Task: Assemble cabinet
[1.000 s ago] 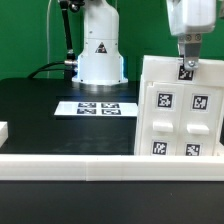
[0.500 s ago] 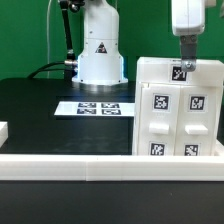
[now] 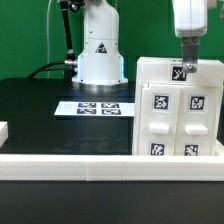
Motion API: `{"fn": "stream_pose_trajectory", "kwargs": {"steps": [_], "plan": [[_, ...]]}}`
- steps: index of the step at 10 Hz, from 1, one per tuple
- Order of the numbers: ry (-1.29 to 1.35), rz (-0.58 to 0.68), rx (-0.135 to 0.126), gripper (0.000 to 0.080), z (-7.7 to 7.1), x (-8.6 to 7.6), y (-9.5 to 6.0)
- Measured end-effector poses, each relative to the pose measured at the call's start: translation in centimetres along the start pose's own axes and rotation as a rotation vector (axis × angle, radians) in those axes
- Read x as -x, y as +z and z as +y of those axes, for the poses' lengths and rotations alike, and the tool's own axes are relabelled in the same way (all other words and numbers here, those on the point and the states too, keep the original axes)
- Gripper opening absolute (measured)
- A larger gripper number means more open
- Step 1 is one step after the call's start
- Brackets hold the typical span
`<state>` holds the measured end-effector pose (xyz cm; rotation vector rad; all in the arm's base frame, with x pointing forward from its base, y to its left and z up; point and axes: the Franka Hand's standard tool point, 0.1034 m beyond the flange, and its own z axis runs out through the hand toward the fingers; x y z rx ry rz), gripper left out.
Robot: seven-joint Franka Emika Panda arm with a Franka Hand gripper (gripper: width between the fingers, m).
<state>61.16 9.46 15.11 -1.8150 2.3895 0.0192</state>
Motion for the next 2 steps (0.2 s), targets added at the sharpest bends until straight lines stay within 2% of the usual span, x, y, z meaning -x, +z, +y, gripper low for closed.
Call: {"fn": "stream_pose_trajectory", "kwargs": {"steps": [2], "plan": [[-0.006, 0.000, 0.000, 0.0797, 0.02, 0.02, 0.03]]}}
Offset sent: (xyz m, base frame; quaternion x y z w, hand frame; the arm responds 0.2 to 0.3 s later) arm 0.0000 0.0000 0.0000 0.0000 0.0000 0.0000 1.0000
